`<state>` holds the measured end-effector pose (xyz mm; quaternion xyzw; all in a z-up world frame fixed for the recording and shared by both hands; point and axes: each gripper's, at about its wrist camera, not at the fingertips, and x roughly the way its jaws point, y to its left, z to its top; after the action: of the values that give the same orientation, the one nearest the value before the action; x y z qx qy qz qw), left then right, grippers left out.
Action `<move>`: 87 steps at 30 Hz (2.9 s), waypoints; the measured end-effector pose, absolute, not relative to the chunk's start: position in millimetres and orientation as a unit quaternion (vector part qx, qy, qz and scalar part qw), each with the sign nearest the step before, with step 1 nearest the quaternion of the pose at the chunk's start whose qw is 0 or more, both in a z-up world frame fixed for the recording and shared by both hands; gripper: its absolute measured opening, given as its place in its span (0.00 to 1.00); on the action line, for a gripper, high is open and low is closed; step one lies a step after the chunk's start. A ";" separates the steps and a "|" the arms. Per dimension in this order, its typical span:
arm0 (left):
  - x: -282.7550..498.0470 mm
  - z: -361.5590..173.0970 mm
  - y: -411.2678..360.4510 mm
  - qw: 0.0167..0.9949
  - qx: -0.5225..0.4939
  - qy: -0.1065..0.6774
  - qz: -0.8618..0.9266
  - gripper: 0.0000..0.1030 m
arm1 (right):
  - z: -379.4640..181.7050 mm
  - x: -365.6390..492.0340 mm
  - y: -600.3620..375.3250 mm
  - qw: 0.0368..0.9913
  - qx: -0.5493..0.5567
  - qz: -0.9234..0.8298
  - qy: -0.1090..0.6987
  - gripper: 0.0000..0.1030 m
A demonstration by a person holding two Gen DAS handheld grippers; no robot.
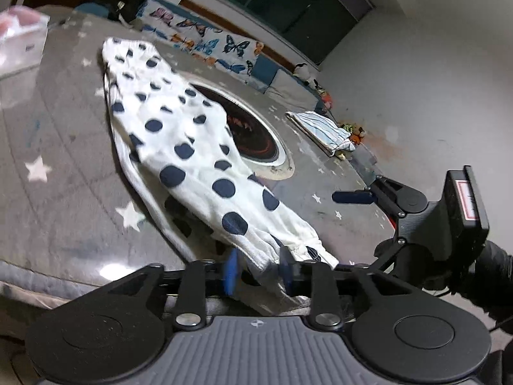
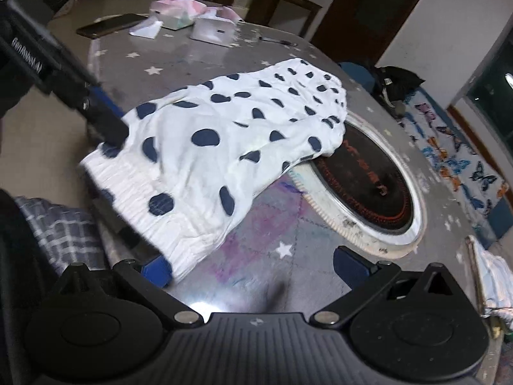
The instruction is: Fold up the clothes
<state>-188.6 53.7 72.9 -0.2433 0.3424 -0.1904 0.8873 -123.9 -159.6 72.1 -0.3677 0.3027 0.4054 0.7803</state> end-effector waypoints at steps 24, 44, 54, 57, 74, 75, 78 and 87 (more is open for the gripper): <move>-138.6 65.8 52.1 0.905 -0.185 0.338 -0.182 0.27 | 116.4 -76.6 -182.8 0.832 -0.254 0.390 0.302 0.98; -112.3 57.5 44.3 0.897 -0.175 0.363 -0.180 0.28 | 83.4 39.6 -138.1 0.840 -0.120 0.398 0.349 0.73; -109.2 55.4 42.9 0.895 -0.183 0.366 -0.176 0.30 | 59.0 84.9 -123.6 0.826 -0.055 0.411 0.382 0.48; -108.6 55.6 43.4 0.894 -0.186 0.367 -0.177 0.30 | 52.5 96.3 -119.5 0.821 -0.039 0.416 0.389 0.46; -107.9 53.4 46.0 0.892 -0.189 0.368 -0.181 0.31 | 51.6 94.0 -107.0 0.841 -0.104 0.390 0.360 0.05; -108.2 53.2 46.5 0.892 -0.190 0.368 -0.181 0.32 | 49.4 94.2 -105.8 0.841 -0.107 0.387 0.362 0.05; -109.0 55.7 45.9 0.892 -0.187 0.369 -0.182 0.36 | 48.4 94.9 -106.6 0.843 -0.106 0.384 0.362 0.07; -108.4 77.6 57.1 0.905 -0.192 0.337 -0.174 0.36 | 83.0 53.8 -112.2 0.824 -0.136 0.443 0.325 0.23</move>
<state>-108.4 57.1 77.6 -0.1923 0.3373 -0.1745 0.9049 53.8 -112.2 83.0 -0.1362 0.3249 0.4432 0.8243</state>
